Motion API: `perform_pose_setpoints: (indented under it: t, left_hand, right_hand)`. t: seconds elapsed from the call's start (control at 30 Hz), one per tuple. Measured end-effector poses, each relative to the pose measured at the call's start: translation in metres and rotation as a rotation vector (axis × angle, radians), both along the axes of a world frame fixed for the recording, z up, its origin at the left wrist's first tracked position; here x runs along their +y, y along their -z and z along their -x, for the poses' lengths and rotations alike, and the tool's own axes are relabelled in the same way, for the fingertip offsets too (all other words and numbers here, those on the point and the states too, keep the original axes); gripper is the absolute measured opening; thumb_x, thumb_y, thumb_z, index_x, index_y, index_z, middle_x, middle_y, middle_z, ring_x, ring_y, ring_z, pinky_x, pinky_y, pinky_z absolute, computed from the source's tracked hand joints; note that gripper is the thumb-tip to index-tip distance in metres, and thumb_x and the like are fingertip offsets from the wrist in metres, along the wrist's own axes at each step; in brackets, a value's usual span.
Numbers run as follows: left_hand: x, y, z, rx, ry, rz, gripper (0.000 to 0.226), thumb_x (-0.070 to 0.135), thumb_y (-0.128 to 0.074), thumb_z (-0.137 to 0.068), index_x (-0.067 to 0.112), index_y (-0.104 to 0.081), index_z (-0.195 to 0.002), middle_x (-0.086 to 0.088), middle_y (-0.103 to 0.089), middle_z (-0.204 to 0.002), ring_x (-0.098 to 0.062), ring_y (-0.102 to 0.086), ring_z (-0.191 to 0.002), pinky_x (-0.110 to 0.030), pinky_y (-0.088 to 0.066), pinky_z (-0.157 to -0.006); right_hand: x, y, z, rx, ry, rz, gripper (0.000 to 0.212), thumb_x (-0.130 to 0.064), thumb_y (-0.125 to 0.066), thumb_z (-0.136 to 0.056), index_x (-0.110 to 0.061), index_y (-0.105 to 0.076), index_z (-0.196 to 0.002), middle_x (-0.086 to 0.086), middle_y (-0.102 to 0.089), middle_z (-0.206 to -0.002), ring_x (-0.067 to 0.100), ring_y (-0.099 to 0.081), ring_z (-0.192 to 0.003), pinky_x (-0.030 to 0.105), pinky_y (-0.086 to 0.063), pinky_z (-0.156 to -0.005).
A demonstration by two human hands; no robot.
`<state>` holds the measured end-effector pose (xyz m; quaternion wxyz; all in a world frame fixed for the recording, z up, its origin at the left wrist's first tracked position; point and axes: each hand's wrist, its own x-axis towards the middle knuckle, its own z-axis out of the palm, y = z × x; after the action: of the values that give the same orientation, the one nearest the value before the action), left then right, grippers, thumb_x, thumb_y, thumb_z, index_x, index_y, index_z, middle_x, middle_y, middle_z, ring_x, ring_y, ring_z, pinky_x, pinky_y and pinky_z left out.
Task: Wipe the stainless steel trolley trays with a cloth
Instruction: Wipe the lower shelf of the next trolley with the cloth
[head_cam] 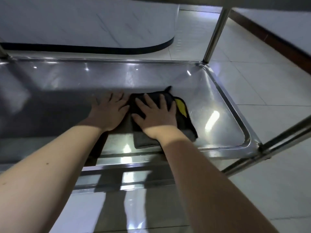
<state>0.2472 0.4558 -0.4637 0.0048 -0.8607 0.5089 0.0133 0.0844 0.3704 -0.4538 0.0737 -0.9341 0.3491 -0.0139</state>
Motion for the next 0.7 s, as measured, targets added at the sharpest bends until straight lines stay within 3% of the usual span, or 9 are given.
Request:
perform_pose_setpoints:
  t: [0.1,0.17,0.27,0.4,0.6,0.7]
  left_hand:
    - [0.004,0.001,-0.003,0.008,0.021,0.016,0.056,0.052,-0.015,-0.1,0.04,-0.006,-0.153,0.01,-0.004,-0.163,-0.023,-0.003,-0.149,-0.066,-0.002,-0.112]
    - [0.004,-0.001,-0.004,0.016,0.03,0.023,0.055,0.055,-0.015,-0.099,0.044,-0.007,-0.152,0.01,-0.006,-0.163,-0.025,-0.005,-0.149,-0.067,-0.003,-0.112]
    - [0.002,-0.004,-0.001,0.008,0.024,0.024,0.054,0.056,-0.014,-0.098,0.046,-0.007,-0.151,0.01,-0.008,-0.163,-0.027,-0.007,-0.149,-0.069,-0.004,-0.111]
    - [0.002,-0.004,0.003,0.004,0.017,0.031,0.055,0.057,-0.013,-0.097,0.046,-0.008,-0.151,0.008,-0.008,-0.163,-0.029,-0.007,-0.148,-0.07,-0.005,-0.11]
    - [0.005,0.0,0.0,-0.027,0.02,-0.003,0.058,0.044,-0.017,-0.098,0.034,-0.008,-0.155,0.008,-0.003,-0.163,-0.026,-0.005,-0.149,-0.069,-0.007,-0.111]
    - [0.006,0.0,0.0,0.001,0.022,0.029,0.057,0.047,-0.017,-0.098,0.037,-0.01,-0.154,0.009,-0.004,-0.163,-0.025,-0.005,-0.149,-0.066,-0.007,-0.112]
  right_hand:
    - [-0.022,-0.003,0.022,-0.009,-0.042,-0.008,0.064,-0.074,-0.024,-0.09,-0.053,-0.011,-0.149,-0.021,-0.003,-0.161,0.026,0.003,-0.15,0.057,0.0,-0.116]
    - [-0.064,-0.006,0.064,-0.014,0.116,0.007,0.065,-0.074,-0.029,-0.089,-0.053,-0.013,-0.149,-0.021,-0.005,-0.161,0.025,0.0,-0.15,0.055,-0.005,-0.117]
    - [-0.109,-0.009,0.128,0.062,0.377,-0.049,0.065,-0.074,-0.025,-0.089,-0.053,-0.009,-0.149,-0.019,-0.001,-0.162,0.025,0.005,-0.15,0.056,0.002,-0.118]
    - [-0.091,-0.01,0.113,0.089,0.491,-0.032,0.065,-0.071,-0.02,-0.091,-0.049,-0.004,-0.151,-0.015,0.005,-0.162,0.032,0.01,-0.149,0.063,0.006,-0.114]
    - [0.045,0.001,-0.005,0.007,0.029,-0.007,0.067,-0.068,-0.019,-0.092,-0.044,-0.004,-0.152,-0.013,0.001,-0.163,0.036,0.009,-0.148,0.065,0.009,-0.11]
    - [0.027,-0.002,0.012,-0.002,0.008,-0.032,0.066,-0.073,-0.022,-0.09,-0.05,-0.007,-0.15,-0.019,-0.001,-0.162,0.028,0.005,-0.149,0.058,0.004,-0.114]
